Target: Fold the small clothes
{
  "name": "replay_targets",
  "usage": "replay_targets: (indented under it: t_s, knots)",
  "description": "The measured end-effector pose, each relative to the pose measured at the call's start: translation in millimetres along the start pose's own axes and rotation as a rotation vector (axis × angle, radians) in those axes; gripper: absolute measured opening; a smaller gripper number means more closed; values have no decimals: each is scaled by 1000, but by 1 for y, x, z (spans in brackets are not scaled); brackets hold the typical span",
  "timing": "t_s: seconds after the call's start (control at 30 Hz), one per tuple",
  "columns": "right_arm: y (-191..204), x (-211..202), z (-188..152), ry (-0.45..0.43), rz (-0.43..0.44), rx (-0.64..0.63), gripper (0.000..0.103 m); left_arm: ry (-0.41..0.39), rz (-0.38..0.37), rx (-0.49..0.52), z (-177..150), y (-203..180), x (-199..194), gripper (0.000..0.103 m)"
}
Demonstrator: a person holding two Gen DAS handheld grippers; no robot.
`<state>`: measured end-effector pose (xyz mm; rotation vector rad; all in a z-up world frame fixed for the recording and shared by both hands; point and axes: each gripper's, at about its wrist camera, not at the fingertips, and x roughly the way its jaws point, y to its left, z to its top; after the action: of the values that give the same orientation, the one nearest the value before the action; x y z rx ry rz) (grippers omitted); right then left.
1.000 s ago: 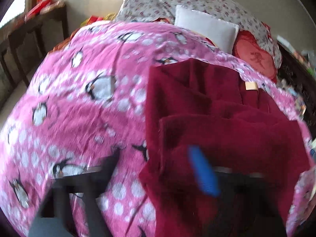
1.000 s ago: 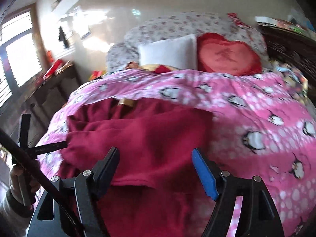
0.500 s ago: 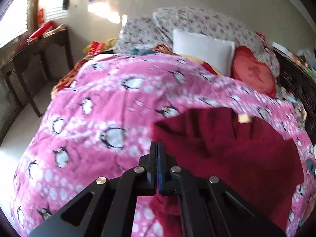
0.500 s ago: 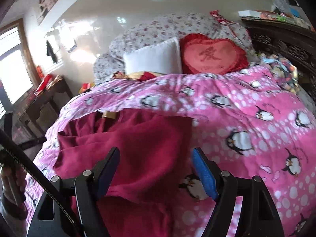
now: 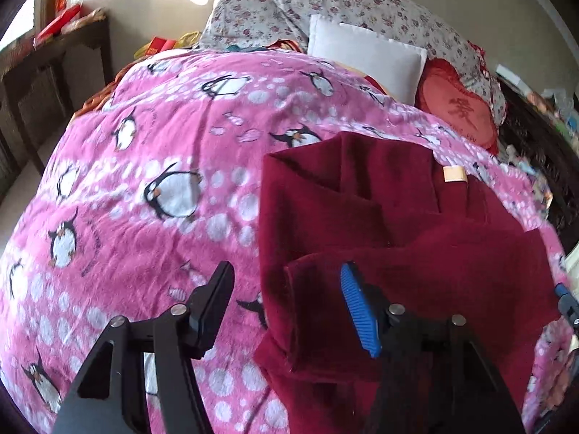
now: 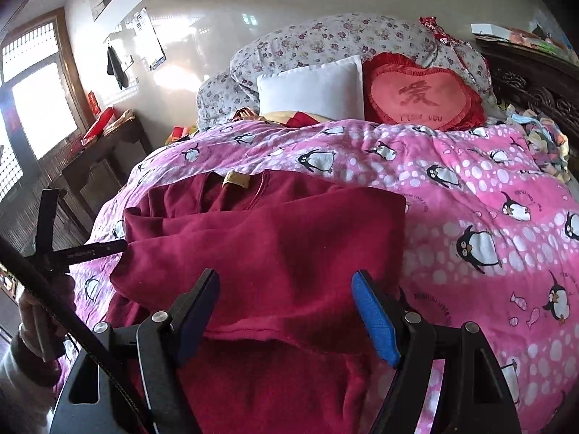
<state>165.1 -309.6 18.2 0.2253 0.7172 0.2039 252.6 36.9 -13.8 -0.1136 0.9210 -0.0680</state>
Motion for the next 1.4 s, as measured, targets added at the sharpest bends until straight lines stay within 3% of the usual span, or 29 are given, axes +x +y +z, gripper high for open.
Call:
replay_targets:
  t_s: [0.07,0.13,0.2,0.3,0.37,0.63,0.77,0.83,1.0,1.07,1.13,1.17,1.2,1.4]
  knots:
    - [-2,2,-2,6,4,10,80,-4,18,31,0,-9,5,59]
    - [-4,2,-4,10,3,12,80,-14,41,72,-1,-18,9,51]
    - [-4,2,-6,12,6,13,80,-7,66,115,-3,-25,15,33]
    - [-6,0,-6,15,6,17,80,3,112,171,-9,-32,23,19]
    - [-7,-1,-6,15,5,21,80,6,106,155,-9,-28,17,13]
    - [-5,-6,5,-19,7,45,80,-160,90,112,26,-14,-42,12]
    - [10,10,7,-2,-11,-1,80,-66,112,105,18,-10,-10,12]
    - [20,32,0,50,-115,-95,78,-7,135,75,8,-5,10,12]
    - [40,45,-21,93,-280,-319,74,3,147,56,1,0,19,19]
    - [42,34,-21,89,-273,-326,74,-7,140,46,2,2,8,23]
    - [38,17,-16,59,-236,-285,75,-18,148,29,1,7,-3,47]
    - [35,12,-14,52,-227,-266,75,-28,133,16,-1,8,-10,68]
    - [32,7,-12,46,-221,-248,75,-47,110,6,-5,11,-19,73]
    - [11,14,-11,73,-284,-166,75,-20,84,42,-28,3,-24,73]
